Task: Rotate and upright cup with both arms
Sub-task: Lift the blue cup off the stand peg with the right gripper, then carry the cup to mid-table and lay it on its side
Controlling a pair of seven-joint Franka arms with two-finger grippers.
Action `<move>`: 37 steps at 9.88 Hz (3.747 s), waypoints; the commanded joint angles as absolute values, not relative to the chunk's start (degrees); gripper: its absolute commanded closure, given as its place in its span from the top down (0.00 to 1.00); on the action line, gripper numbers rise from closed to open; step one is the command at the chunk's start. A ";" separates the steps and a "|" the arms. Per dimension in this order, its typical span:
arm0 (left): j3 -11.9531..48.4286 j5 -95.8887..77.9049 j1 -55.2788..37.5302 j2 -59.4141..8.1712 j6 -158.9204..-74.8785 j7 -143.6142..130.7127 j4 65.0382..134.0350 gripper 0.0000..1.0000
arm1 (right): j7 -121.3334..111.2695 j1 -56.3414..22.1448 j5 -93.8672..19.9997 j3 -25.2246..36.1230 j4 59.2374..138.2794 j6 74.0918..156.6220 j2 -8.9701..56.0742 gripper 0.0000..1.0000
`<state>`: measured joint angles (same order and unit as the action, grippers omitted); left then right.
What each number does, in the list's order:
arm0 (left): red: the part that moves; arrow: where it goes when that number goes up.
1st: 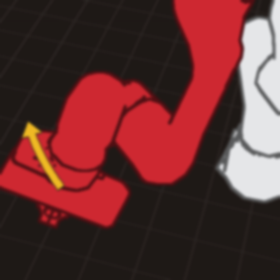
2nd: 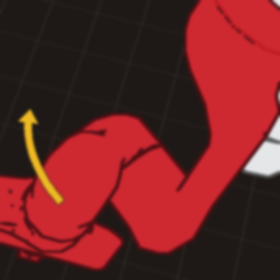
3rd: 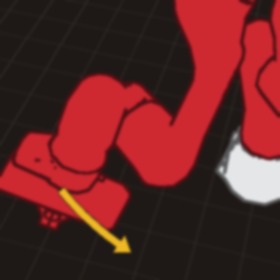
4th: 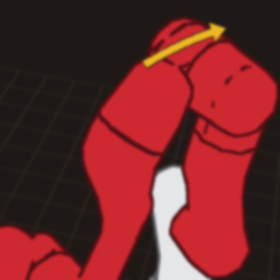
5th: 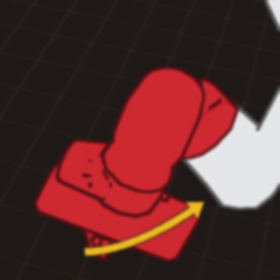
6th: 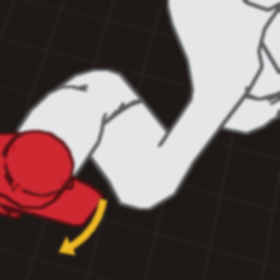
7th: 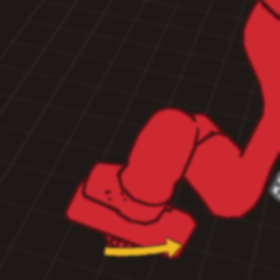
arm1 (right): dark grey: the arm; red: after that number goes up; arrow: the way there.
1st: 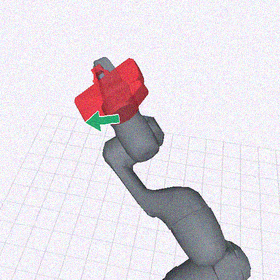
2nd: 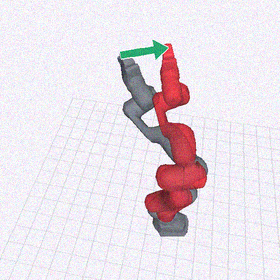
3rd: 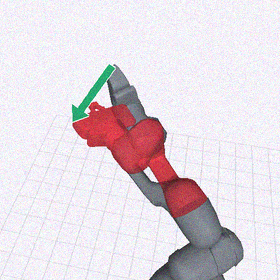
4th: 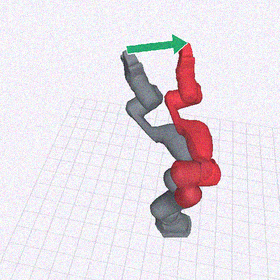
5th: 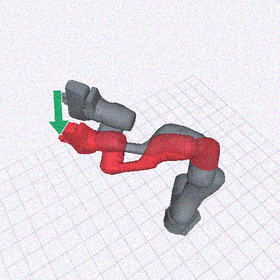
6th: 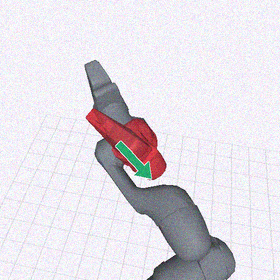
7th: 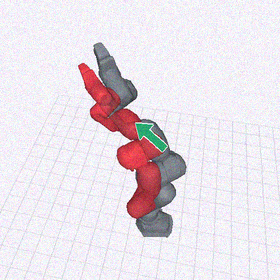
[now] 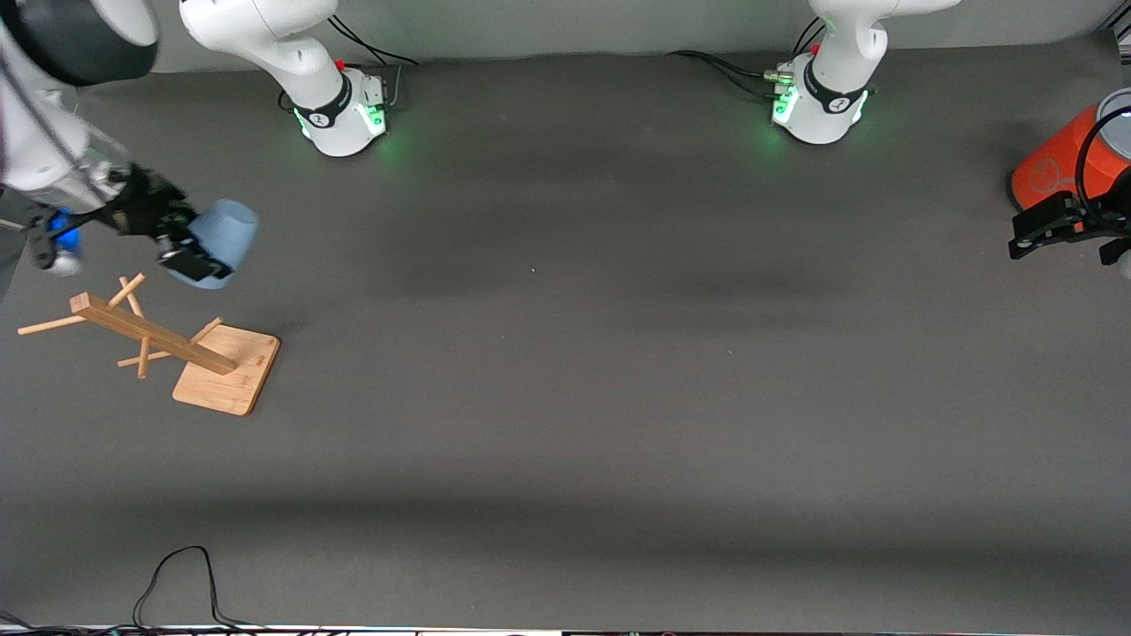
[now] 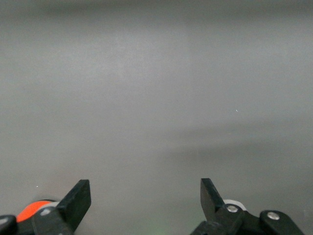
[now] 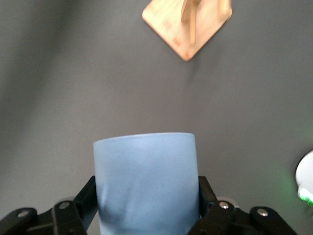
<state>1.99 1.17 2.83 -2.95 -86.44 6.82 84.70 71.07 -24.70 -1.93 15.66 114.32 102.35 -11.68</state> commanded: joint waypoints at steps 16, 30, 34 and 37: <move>1.50 -0.35 4.74 -2.99 -85.96 7.21 85.34 1.00 | 157.83 -65.13 -4.04 15.12 71.12 116.19 50.95 0.62; 2.20 -0.35 1.95 -4.48 -80.95 3.16 87.01 1.00 | 158.04 -63.55 -4.22 14.68 67.59 109.02 50.04 1.00; 2.20 -1.66 -2.46 -5.45 -81.21 2.37 88.77 1.00 | 145.95 -55.41 -4.75 8.99 71.34 96.27 35.38 1.00; 2.20 -4.22 -7.35 -7.11 -83.22 -6.19 89.30 1.00 | 122.52 -40.05 -4.04 1.43 83.03 90.38 18.94 1.00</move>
